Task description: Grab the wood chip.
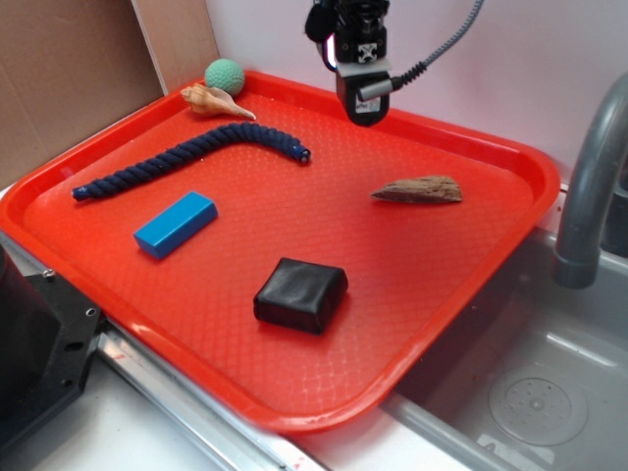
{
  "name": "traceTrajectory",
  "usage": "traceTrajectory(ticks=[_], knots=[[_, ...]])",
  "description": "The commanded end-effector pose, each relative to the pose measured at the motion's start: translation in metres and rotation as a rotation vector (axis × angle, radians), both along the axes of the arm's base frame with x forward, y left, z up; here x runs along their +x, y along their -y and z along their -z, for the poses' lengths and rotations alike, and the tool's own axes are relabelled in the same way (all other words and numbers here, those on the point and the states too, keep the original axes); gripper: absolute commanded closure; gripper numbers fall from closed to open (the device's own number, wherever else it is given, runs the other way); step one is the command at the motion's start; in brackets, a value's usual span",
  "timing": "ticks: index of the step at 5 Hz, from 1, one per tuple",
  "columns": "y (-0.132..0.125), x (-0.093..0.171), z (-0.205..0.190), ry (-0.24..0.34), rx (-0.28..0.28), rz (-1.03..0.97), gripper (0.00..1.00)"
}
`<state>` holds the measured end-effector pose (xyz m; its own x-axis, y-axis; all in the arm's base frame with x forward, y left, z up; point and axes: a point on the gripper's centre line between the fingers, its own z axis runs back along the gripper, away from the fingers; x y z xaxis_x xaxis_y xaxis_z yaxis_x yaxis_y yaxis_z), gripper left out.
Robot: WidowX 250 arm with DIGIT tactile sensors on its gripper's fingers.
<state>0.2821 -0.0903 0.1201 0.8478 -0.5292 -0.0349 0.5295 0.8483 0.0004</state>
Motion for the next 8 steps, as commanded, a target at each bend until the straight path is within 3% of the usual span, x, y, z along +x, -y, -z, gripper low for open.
traceTrajectory(ticks=[1, 2, 3, 5, 6, 7, 8], knots=[[0.025, 0.008, 0.000, 0.060, 0.006, 0.093, 0.00], [0.035, 0.044, 0.001, 0.094, -0.005, 0.090, 0.00], [0.039, 0.052, 0.010, 0.087, -0.011, 0.105, 0.00], [0.030, 0.026, 0.052, -0.049, 0.049, 0.128, 0.00], [0.028, 0.015, 0.078, -0.117, 0.048, 0.140, 0.00], [0.030, 0.024, 0.092, -0.115, 0.061, 0.129, 0.00], [0.041, 0.043, 0.099, -0.039, 0.063, 0.162, 0.00]])
